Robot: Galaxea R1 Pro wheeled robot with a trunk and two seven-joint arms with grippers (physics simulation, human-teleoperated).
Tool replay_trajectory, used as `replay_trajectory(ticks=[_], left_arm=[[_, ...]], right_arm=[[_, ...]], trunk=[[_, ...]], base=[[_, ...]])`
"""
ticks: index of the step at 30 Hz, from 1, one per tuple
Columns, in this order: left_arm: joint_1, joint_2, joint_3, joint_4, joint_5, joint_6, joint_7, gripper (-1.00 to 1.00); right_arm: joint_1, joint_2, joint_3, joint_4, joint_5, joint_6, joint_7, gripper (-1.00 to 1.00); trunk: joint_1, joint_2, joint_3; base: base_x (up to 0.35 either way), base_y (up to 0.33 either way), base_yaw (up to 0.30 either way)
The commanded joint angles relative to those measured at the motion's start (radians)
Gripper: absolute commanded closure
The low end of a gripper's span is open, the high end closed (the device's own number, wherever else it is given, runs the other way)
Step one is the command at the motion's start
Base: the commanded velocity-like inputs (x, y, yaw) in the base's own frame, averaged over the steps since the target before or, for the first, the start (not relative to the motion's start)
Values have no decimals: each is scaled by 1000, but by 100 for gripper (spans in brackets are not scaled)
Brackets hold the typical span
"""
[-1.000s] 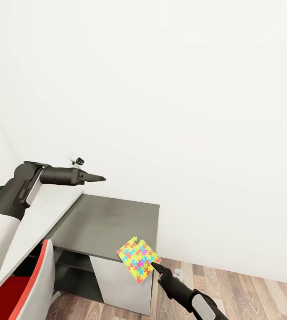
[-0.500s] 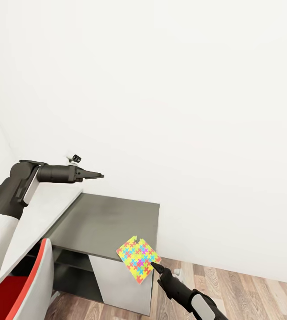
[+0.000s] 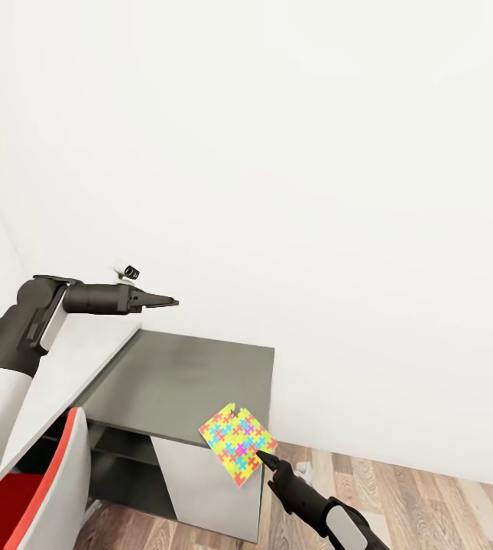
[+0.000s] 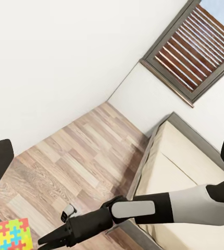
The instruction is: Put all the toys in the child's room - the three board games (two on the bed and one on the table), the two jigsaw puzzles on the table, and the tennis ball on the table - inside the toy box on the table in the child's room.
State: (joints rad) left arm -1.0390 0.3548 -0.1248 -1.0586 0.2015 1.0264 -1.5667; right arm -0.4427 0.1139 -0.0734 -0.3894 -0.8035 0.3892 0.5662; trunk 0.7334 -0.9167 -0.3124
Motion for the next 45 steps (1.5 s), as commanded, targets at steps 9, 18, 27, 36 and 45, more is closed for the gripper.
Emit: replay_trajectory(ticks=[9, 18, 27, 36, 45], left_arm=[[-1, 1, -3, 0, 1, 11, -4, -100], [-1, 1, -3, 0, 1, 11, -4, -100], [-1, 6, -3, 0, 1, 11, -4, -100], [0, 7, -3, 0, 1, 11, -4, -100], [0, 7, -3, 0, 1, 11, -4, -100]], right_arm=[[-1, 18, -6, 0, 1, 11, 0, -100], [-1, 32, -5, -2, -1, 16, -18, -100], [-2, 33, -5, -7, 1, 20, -27, -100], [-2, 33, -4, -8, 2, 20, -28, -100], [-2, 33, -4, -8, 3, 19, -28, -100]], trunk=[[16, -29, -14], [19, -36, -17], [19, -36, -17], [27, -50, -23], [50, -92, -42]], base=[[0, 0, 0], [0, 0, 0], [0, 0, 0], [0, 0, 0], [0, 0, 0]])
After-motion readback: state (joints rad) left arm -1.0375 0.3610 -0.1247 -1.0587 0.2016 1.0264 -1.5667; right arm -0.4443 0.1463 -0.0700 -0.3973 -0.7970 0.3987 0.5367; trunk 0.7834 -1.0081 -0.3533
